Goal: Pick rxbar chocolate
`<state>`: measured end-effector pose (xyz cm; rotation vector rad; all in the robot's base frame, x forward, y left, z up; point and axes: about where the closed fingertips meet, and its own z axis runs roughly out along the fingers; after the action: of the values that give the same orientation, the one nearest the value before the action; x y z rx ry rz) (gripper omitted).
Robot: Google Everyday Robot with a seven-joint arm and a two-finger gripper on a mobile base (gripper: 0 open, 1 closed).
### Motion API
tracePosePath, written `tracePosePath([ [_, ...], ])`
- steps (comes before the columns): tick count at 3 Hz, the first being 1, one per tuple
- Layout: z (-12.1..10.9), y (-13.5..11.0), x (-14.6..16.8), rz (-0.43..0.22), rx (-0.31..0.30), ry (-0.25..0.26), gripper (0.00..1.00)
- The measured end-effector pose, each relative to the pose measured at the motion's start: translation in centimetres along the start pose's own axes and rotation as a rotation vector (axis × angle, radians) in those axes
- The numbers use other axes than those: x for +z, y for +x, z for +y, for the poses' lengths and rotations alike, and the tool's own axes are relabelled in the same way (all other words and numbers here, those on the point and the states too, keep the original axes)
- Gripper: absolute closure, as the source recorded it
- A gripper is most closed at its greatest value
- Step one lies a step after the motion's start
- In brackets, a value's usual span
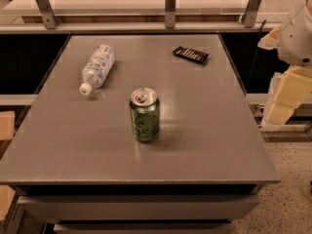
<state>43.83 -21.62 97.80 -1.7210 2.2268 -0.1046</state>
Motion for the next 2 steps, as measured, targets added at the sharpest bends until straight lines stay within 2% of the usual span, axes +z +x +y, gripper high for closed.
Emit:
tracePosePath([
  [1, 0.0, 0.0, 0.0, 0.0, 0.0, 0.001, 0.0],
  [2, -1.3, -0.2, -1.1, 0.01, -0.015, 0.024, 0.0],
])
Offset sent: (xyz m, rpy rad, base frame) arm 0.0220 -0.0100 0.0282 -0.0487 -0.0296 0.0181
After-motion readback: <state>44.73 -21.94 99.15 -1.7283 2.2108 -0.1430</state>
